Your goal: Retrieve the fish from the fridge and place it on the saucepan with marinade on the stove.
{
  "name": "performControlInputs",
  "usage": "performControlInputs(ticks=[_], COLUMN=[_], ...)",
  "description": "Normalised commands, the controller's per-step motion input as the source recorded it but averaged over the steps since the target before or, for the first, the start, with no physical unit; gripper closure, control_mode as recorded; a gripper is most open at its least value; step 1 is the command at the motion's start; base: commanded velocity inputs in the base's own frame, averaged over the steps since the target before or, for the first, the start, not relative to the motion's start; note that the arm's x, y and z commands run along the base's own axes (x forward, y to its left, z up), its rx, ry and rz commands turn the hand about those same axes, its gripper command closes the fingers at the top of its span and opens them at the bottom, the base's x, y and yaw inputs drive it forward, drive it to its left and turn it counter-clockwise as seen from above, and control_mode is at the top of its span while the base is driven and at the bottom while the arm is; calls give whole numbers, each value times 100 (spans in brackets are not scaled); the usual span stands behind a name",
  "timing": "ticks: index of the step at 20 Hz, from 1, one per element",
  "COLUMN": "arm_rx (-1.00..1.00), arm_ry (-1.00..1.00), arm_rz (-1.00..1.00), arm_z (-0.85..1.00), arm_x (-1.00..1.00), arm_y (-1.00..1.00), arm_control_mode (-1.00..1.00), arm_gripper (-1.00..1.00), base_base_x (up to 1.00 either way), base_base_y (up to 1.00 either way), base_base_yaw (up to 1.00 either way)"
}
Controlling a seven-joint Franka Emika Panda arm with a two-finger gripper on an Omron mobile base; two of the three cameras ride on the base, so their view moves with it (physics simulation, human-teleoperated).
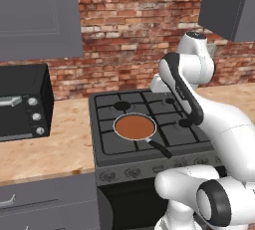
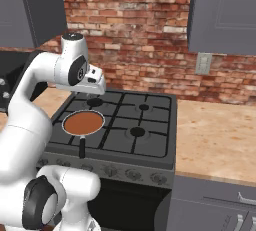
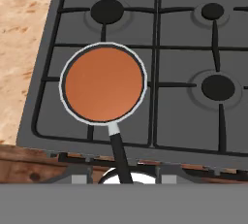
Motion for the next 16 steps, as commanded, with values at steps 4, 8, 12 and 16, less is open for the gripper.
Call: performControlInputs(ticks=[4, 8, 12, 16], arm_rx=[0, 0, -1, -7], arm_ry=[0, 0, 6, 28], arm_rz=[-2, -2, 0, 0], arm_z=[-3, -12, 0, 4], arm_x=[-25, -39, -83, -56], arm_y=[0, 2, 9, 8], arm_control_mode=[-100, -100, -100, -100], arm_gripper=[-100, -100, -100, -100], base_base_x=[0, 0, 0, 0], base_base_y=[0, 0, 0, 0], base_base_yaw=[0, 0, 0, 0])
